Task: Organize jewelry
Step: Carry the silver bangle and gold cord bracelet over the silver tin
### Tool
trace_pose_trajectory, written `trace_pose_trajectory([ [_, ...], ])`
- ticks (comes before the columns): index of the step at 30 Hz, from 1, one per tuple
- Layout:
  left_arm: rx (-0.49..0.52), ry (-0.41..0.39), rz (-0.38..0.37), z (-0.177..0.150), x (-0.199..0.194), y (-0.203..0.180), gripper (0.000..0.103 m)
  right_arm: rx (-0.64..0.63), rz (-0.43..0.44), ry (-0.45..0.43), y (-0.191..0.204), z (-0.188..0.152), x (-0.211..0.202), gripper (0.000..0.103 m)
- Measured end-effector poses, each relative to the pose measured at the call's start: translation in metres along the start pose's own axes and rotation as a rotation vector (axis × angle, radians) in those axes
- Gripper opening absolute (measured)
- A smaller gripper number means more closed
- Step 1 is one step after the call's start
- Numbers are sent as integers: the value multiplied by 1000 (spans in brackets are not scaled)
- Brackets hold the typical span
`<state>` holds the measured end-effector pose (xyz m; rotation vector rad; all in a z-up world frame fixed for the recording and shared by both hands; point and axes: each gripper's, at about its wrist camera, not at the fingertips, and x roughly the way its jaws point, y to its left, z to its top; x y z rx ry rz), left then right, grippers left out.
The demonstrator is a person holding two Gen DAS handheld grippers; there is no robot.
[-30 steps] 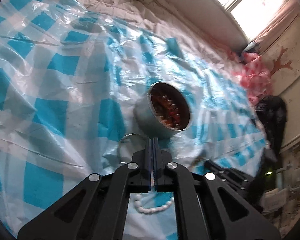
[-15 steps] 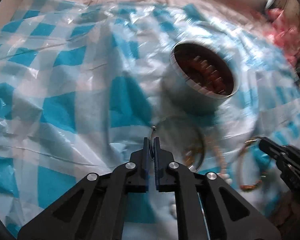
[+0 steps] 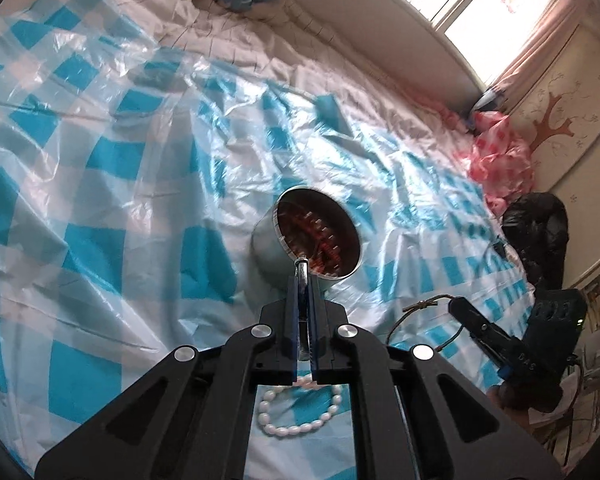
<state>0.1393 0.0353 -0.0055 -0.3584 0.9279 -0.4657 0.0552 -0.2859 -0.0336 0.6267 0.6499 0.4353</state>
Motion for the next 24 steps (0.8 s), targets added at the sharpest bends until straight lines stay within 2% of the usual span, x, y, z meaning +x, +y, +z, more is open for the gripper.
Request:
trace_pose_trajectory([
  [4,3,-21,0,1,-4,-5,4,18,24,-28,-1,4,-2,4],
  [18,97,-53,125,3,1,-31,4,-22,48,-29,12,3,8,4],
  [24,124,-64,149,5,2,-38,4,-20,68,-37,13,5,13,4],
])
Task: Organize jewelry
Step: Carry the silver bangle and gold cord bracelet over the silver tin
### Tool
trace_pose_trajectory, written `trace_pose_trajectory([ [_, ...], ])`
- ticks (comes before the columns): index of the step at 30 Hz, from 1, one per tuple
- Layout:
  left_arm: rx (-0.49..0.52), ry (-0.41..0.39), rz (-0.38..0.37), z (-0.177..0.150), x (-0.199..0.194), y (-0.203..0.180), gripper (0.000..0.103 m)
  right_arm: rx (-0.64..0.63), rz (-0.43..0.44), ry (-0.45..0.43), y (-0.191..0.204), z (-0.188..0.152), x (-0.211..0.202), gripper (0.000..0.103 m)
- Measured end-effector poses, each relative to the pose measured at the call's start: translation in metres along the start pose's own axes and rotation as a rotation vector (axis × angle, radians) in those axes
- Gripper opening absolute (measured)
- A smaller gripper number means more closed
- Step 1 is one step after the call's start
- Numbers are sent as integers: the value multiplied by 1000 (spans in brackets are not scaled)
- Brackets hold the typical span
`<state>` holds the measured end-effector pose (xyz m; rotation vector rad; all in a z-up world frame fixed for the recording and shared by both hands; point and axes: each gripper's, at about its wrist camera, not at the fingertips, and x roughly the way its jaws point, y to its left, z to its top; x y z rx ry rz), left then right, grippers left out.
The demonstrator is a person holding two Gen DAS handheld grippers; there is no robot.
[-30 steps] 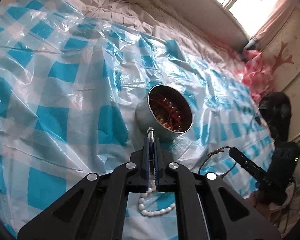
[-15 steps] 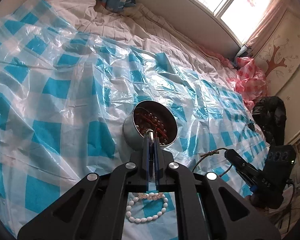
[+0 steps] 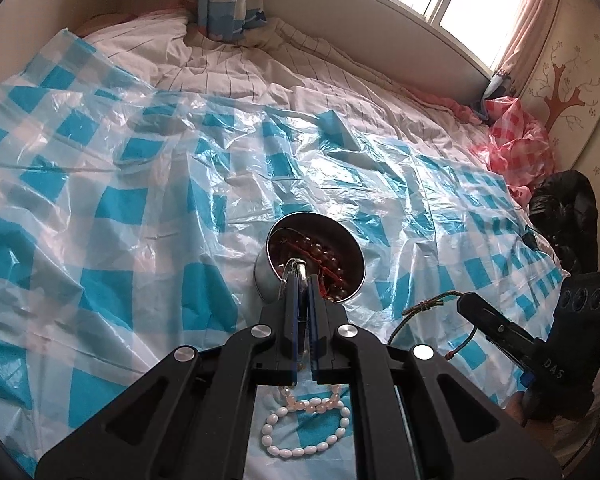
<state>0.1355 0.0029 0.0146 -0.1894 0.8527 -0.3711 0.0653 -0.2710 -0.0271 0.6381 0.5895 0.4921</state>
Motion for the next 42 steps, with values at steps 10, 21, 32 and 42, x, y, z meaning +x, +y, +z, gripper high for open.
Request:
trace_pose_trajectory([
  [10,19,-27,30,6,3,-9,4,12,35,-3,0,5,11,4],
  [21,51,-59,67,12,6,-22,4,46,80,-24,-3,15,19,4],
  [32,38,-73,64,18,15,-27,4,72,109,-42,-6,25,25,4],
  [42,-64,-79,9,24,29,-19,4,90,103,-58,-10,37,36,4],
])
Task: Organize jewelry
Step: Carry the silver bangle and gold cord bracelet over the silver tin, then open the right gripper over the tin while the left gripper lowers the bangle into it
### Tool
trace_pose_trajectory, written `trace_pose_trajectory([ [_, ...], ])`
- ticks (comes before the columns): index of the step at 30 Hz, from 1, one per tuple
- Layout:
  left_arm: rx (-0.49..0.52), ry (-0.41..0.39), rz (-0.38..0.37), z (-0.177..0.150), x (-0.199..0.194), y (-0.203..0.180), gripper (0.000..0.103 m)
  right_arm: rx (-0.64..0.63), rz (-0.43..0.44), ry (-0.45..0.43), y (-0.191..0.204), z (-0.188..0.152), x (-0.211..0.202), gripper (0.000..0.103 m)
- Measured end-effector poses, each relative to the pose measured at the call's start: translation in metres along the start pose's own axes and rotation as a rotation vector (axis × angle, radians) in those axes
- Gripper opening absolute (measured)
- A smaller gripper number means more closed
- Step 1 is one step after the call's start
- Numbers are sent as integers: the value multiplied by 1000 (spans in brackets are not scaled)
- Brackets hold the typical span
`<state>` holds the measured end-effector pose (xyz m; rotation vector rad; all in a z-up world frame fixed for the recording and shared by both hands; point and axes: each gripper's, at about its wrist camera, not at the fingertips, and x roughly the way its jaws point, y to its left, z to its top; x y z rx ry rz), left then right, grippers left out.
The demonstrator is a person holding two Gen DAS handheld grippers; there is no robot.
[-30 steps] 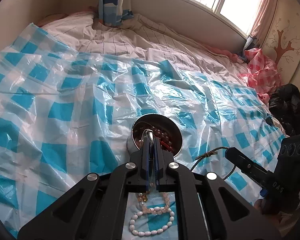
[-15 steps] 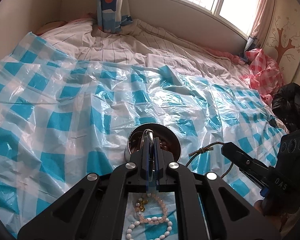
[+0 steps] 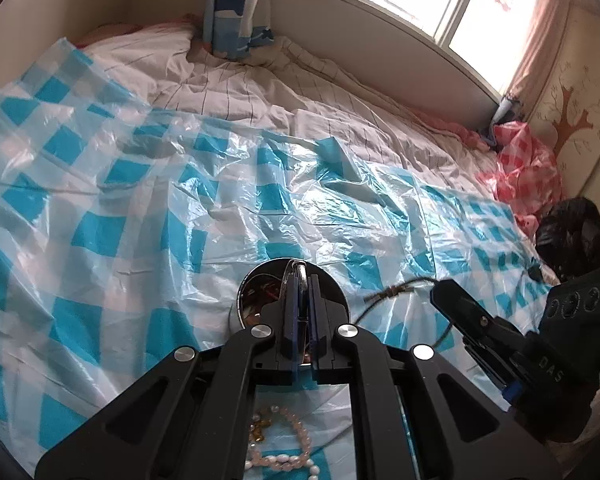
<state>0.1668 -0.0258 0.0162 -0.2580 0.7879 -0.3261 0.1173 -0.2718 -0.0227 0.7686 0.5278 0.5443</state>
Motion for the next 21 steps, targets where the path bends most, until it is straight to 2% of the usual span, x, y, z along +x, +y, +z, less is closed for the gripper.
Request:
trace_pose_trajectory([
  [7,-95,-3,-35,2,13,10,4,32,10,4,-8,12,27,4],
  [10,-122,44,-46,0,26,12,4,42,14,21,-10,14,41,4],
  [12,-149,88,2,-4,37,16,5,43,6,51,-12,12,53,4],
  [13,-157,93,28,-4,38,19,5,32,-22,72,-12,11,59,4],
  [15,-153,99,86,-4,39,23,5,-55,-161,127,-6,5,73,4],
  [18,-164,103,96,-5,39,28,5,-164,-281,161,3,-4,82,4],
  [21,-138,112,127,-7,41,27,6,-238,-348,187,8,-13,90,4],
])
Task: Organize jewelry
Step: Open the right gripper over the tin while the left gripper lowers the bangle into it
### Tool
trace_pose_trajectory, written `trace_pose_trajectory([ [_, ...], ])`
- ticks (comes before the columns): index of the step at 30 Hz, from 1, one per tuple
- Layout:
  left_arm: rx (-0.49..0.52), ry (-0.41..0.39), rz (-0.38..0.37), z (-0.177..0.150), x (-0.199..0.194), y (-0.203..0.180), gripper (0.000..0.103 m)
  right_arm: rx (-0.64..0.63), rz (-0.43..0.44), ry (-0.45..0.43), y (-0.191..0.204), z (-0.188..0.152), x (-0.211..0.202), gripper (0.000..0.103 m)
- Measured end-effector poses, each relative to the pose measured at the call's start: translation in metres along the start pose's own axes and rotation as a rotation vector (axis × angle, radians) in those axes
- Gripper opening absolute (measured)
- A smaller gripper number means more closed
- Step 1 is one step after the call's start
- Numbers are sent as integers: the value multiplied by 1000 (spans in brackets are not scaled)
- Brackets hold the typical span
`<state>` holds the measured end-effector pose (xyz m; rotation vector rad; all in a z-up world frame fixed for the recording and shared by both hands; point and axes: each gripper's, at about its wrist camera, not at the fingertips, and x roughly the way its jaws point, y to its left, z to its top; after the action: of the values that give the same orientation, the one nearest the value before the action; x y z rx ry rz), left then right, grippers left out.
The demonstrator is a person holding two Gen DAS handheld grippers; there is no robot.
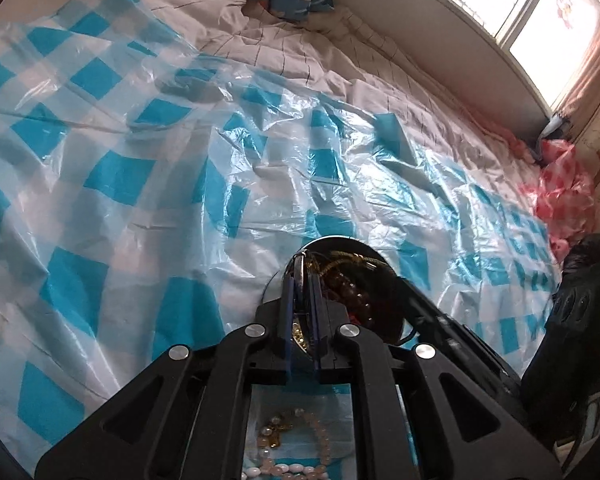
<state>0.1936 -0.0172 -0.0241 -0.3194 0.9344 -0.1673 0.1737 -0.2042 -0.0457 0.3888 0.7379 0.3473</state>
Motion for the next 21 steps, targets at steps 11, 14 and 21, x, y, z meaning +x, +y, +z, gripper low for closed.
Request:
trace_pose_trajectory([
  [11,-13,-85,-45,4,-10,-5,6,-121,-95,-6,10,-7,-4,44],
  [14,-17,-39,-72,2,1,-9,6,-98,-123,-68,3,-3,-19,52],
  [21,-35,94,-154,-9,27,-17,6,37,-132,-83,-25,4,-26,56],
])
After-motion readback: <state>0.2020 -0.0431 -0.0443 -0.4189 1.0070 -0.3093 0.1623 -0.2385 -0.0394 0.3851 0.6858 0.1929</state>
